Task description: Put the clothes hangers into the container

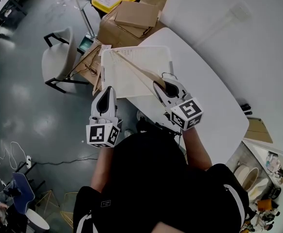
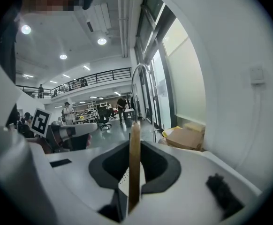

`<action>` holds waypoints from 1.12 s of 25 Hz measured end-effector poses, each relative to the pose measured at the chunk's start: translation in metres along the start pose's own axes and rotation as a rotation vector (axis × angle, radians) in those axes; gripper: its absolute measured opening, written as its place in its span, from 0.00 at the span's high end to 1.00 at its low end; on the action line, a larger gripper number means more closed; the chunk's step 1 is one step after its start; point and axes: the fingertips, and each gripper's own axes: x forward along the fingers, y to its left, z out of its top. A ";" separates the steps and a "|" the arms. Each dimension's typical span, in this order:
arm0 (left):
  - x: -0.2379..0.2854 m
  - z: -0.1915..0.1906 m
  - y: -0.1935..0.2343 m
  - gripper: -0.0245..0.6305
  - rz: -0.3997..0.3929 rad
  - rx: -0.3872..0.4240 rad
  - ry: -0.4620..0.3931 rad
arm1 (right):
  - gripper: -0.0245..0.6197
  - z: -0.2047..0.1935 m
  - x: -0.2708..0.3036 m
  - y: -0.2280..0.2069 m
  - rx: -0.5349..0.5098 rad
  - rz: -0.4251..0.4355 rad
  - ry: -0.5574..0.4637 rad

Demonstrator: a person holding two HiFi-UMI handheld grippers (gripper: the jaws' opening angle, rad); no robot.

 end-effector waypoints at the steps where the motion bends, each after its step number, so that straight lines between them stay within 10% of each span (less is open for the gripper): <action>1: 0.003 0.000 0.001 0.96 0.002 0.000 0.002 | 0.86 0.000 0.002 -0.002 -0.003 0.004 0.006; 28: 0.042 -0.021 0.015 0.96 0.061 -0.026 0.058 | 0.86 -0.022 0.054 -0.029 -0.026 0.101 0.145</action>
